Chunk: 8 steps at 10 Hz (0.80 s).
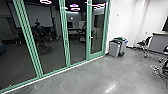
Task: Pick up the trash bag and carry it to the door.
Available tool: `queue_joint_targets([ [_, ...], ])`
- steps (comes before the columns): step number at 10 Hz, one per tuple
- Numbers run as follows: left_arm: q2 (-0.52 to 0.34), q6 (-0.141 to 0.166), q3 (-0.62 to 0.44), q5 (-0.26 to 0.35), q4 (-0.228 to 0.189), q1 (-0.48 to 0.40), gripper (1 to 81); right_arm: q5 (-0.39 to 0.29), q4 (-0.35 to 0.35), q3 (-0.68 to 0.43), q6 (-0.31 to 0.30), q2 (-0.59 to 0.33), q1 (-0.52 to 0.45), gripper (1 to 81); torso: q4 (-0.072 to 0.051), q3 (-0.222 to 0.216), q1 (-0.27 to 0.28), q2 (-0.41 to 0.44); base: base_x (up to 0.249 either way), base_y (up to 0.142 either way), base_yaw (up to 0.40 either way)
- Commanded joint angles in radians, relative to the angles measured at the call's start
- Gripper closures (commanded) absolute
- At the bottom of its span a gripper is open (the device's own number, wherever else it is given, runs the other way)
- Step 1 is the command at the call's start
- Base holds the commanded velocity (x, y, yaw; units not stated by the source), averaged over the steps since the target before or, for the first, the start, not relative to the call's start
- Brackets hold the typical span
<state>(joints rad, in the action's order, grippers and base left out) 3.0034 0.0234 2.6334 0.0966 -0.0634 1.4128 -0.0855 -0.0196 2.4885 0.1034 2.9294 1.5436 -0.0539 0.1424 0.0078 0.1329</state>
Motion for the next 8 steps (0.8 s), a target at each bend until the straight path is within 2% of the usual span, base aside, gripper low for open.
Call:
queue_joint_targets([
  [1, 0.005, -0.007, -0.007, 0.057, -0.009, -0.062, 81.1, -0.060, 0.004, -0.010, 0.001, -0.002, -0.046, 1.0, 0.000, 0.000, 0.000, 0.000, 0.188, 0.000, 0.000],
  [8, 0.008, -0.007, -0.007, 0.054, -0.010, -0.062, 81.1, -0.060, 0.004, -0.005, 0.001, 0.001, -0.049, 1.0, 0.000, 0.000, 0.000, 0.000, 0.187, 0.000, 0.000],
])
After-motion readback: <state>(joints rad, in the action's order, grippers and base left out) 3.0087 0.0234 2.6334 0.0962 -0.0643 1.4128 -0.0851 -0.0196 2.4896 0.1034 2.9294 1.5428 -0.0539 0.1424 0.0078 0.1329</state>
